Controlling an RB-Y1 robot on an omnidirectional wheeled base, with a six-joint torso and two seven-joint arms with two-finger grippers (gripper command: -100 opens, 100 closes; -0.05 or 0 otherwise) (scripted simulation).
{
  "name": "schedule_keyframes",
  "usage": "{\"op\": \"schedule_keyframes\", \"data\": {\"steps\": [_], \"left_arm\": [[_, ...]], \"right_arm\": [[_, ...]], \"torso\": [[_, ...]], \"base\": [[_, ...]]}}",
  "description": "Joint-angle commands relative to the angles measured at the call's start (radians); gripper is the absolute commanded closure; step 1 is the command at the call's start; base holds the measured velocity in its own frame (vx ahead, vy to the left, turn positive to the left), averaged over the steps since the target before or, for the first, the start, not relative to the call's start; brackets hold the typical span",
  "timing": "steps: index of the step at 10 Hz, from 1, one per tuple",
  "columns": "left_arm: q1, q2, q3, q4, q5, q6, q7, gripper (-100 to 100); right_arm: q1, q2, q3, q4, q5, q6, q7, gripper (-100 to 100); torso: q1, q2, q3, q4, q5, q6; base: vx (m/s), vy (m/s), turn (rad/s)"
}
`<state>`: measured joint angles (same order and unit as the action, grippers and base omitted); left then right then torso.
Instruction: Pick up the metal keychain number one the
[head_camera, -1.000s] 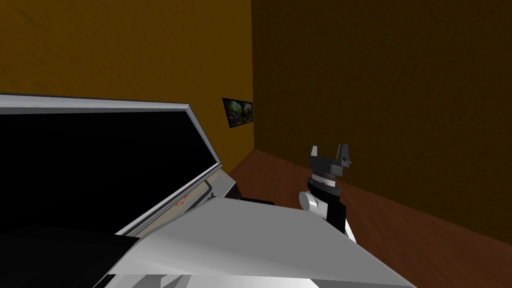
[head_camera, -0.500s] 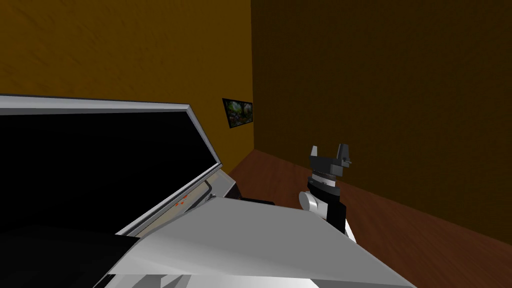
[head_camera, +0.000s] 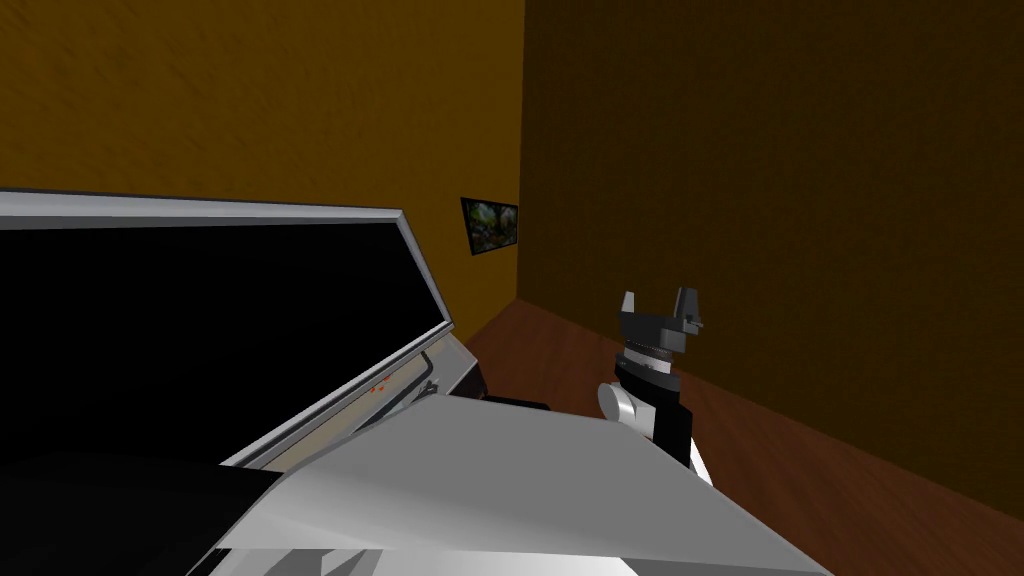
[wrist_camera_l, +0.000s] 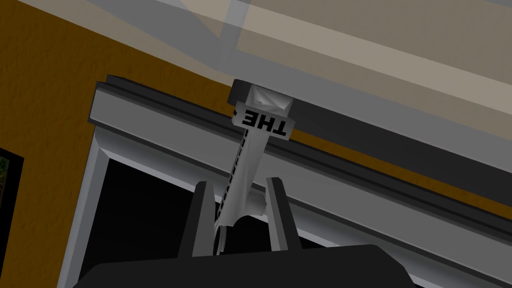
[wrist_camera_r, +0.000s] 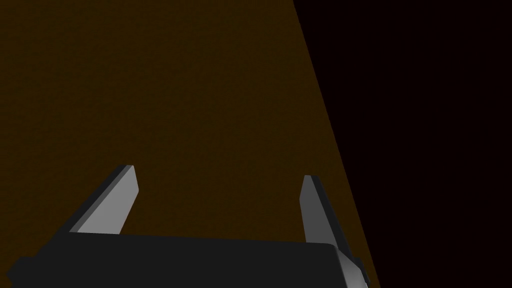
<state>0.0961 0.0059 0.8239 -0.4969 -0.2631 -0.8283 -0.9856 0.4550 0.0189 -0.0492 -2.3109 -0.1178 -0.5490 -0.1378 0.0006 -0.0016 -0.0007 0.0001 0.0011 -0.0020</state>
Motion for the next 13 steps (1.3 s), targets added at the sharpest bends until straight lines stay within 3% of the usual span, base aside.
{"op": "schedule_keyframes", "data": {"steps": [1,2,4,5,6,7,10,11,12,13], "left_arm": [[-0.013,0.018,-0.013,0.044,0.007,-0.022,-0.005,100],[-0.027,0.029,-0.058,0.055,0.036,-0.017,-0.015,100],[-0.027,0.029,-0.077,0.055,0.036,-0.017,-0.015,100],[-0.041,0.040,-0.125,0.066,0.065,-0.013,-0.026,100],[-0.041,0.040,-0.141,0.066,0.065,-0.013,-0.026,100],[-0.055,0.051,-0.176,0.077,0.093,-0.009,-0.036,100],[-0.069,0.062,-0.262,0.088,0.122,-0.004,-0.047,100],[-0.069,0.062,-0.268,0.088,0.122,-0.004,-0.047,100],[-0.083,0.073,-0.311,0.098,0.151,0.000,-0.057,100],[-0.083,0.073,-0.332,0.098,0.151,0.000,-0.057,100]], "right_arm": [[0.000,0.000,0.000,0.000,0.000,0.000,0.000,0],[0.000,0.000,0.000,0.000,0.000,0.000,0.000,0],[0.000,0.000,0.000,0.000,0.000,0.000,0.000,0],[0.000,0.000,0.000,0.000,0.000,0.000,0.000,0],[0.000,0.000,0.000,0.000,0.000,0.000,0.000,0],[0.000,0.000,0.000,0.000,0.000,0.000,0.000,0],[0.000,0.000,0.000,0.000,0.000,0.000,0.000,0],[0.000,0.000,0.000,0.000,0.000,0.000,0.000,0],[0.000,0.000,0.000,0.000,0.000,0.000,0.000,0],[0.000,0.000,0.000,0.000,0.000,0.000,0.000,0]], "torso": [[0.000,0.000,0.000,0.000,0.000,0.000],[0.001,0.000,0.000,0.000,0.000,0.000],[0.000,0.001,0.001,0.000,0.000,0.000],[0.001,0.001,0.001,0.001,0.000,0.000],[0.001,0.001,0.001,0.000,0.000,-0.002],[0.001,0.001,0.001,0.000,0.000,0.000],[0.001,0.001,0.000,0.000,0.000,-0.001],[0.000,0.001,0.001,0.000,0.000,0.000],[0.000,0.002,0.001,0.001,0.000,0.001],[0.001,0.002,0.001,0.000,0.000,-0.001]], "base": [[0.011,-0.008,0.010],[0.014,-0.004,0.289],[0.007,-0.008,0.075],[0.009,-0.003,0.325],[0.011,-0.015,0.170],[0.015,-0.013,0.282],[0.013,-0.014,0.187],[0.002,-0.006,0.008],[0.008,-0.006,0.252],[0.008,-0.012,0.206]]}}
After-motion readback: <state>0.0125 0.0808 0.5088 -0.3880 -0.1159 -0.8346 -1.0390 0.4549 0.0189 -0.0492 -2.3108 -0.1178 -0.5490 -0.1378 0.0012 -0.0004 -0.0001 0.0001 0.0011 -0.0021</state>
